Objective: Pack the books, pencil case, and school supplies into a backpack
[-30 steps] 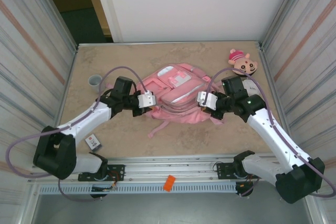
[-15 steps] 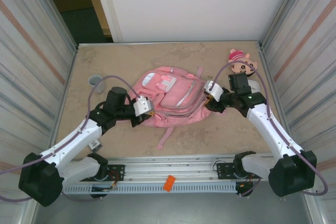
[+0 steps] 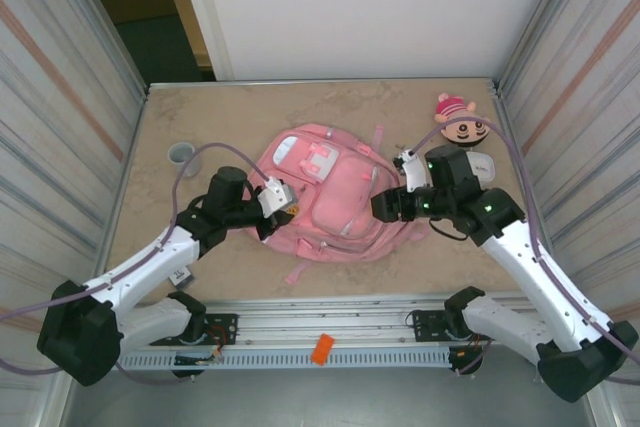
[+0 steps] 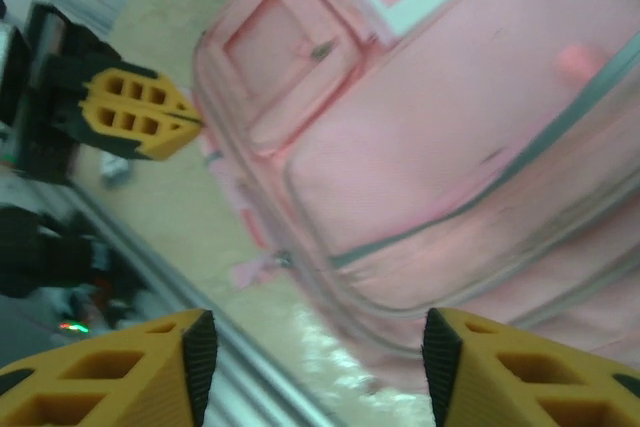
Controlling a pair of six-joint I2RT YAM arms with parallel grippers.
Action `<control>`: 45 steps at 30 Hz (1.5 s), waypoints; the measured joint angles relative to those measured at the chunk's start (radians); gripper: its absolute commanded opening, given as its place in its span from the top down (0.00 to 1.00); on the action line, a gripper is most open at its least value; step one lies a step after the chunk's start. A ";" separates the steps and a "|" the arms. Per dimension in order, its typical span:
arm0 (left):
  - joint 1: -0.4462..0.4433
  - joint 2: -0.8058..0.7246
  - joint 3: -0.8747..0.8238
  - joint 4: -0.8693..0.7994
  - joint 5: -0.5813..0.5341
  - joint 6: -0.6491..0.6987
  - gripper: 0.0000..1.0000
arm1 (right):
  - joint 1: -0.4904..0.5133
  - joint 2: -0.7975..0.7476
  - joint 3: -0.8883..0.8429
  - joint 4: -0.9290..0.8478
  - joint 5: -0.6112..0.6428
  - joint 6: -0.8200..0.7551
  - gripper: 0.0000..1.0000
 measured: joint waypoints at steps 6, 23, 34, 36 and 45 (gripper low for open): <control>0.000 0.056 0.000 0.006 -0.013 -0.015 0.80 | 0.235 0.022 -0.150 0.153 0.046 0.397 0.44; -0.160 0.269 0.141 -0.203 -0.203 0.509 0.01 | 0.021 0.063 -0.259 0.183 0.032 0.646 0.43; -0.198 0.381 0.152 -0.140 -0.328 0.567 0.73 | 0.015 0.113 -0.256 0.185 0.008 0.638 0.46; -0.198 0.380 0.152 -0.131 -0.322 0.536 0.88 | 0.015 0.113 -0.252 0.184 0.009 0.634 0.46; -0.199 0.279 0.088 0.008 -0.248 0.217 1.00 | 0.077 0.043 -0.192 0.128 0.111 0.616 0.49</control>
